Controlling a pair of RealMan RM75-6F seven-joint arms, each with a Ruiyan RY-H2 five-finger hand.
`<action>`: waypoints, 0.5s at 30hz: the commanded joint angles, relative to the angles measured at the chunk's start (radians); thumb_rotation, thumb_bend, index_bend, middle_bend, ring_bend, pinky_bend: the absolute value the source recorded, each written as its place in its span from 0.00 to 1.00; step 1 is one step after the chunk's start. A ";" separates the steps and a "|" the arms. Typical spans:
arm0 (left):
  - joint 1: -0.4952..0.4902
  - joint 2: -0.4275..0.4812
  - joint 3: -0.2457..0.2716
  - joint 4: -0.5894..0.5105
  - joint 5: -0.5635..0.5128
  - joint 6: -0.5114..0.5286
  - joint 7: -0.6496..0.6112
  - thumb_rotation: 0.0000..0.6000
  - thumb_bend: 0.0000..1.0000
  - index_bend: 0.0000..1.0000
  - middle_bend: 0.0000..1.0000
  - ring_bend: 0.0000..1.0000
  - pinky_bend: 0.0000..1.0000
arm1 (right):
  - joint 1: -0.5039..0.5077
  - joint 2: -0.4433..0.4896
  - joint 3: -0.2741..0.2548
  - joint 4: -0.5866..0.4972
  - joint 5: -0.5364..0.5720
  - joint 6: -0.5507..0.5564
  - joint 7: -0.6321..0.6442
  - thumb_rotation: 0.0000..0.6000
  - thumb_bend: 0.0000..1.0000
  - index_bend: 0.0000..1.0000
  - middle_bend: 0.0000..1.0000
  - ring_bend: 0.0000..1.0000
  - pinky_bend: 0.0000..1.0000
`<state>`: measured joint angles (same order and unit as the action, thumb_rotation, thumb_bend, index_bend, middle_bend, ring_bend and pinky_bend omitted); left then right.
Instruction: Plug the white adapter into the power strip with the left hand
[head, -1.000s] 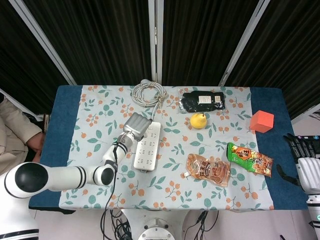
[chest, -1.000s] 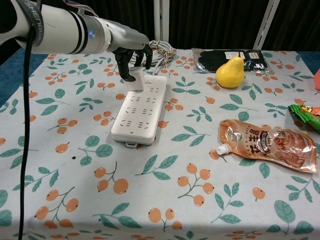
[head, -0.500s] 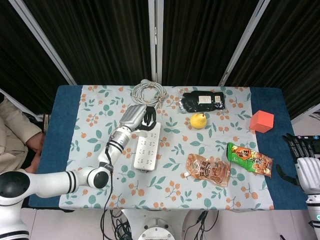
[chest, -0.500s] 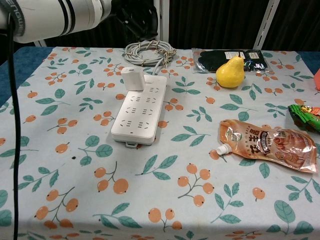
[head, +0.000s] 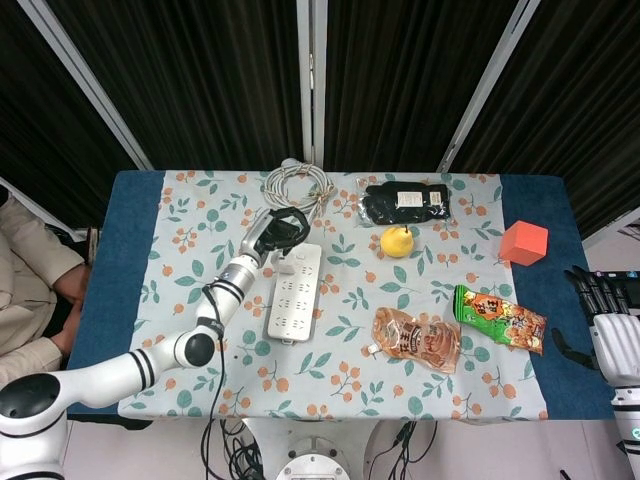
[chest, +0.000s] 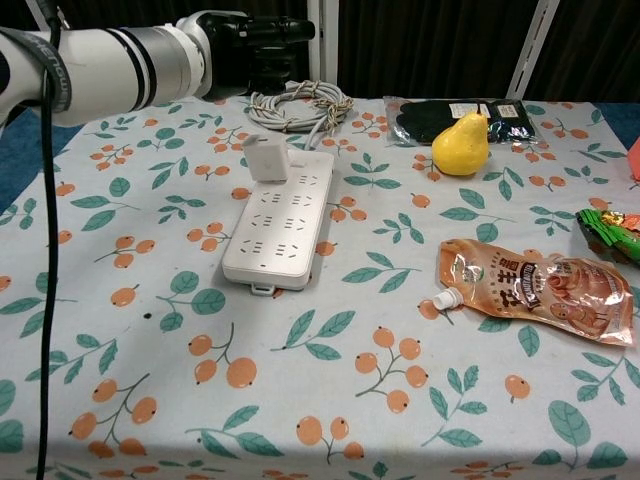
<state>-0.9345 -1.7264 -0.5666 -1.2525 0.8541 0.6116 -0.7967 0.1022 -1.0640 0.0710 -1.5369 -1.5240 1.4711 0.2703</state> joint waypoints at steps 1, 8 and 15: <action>0.018 -0.029 -0.009 0.031 0.048 -0.025 -0.040 1.00 0.70 0.89 0.97 0.85 0.84 | 0.000 0.000 0.000 -0.001 0.001 -0.001 -0.001 1.00 0.28 0.00 0.04 0.00 0.00; 0.032 -0.059 -0.014 0.066 0.090 -0.043 -0.093 1.00 0.70 0.89 0.97 0.85 0.84 | 0.000 0.000 0.001 -0.005 0.005 -0.004 -0.007 1.00 0.28 0.00 0.04 0.00 0.00; 0.043 -0.088 -0.012 0.083 0.119 -0.050 -0.127 1.00 0.70 0.89 0.97 0.85 0.84 | 0.003 0.000 0.002 -0.010 0.005 -0.008 -0.014 1.00 0.28 0.00 0.04 0.00 0.00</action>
<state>-0.8926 -1.8112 -0.5779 -1.1714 0.9693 0.5630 -0.9191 0.1053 -1.0639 0.0724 -1.5469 -1.5188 1.4632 0.2559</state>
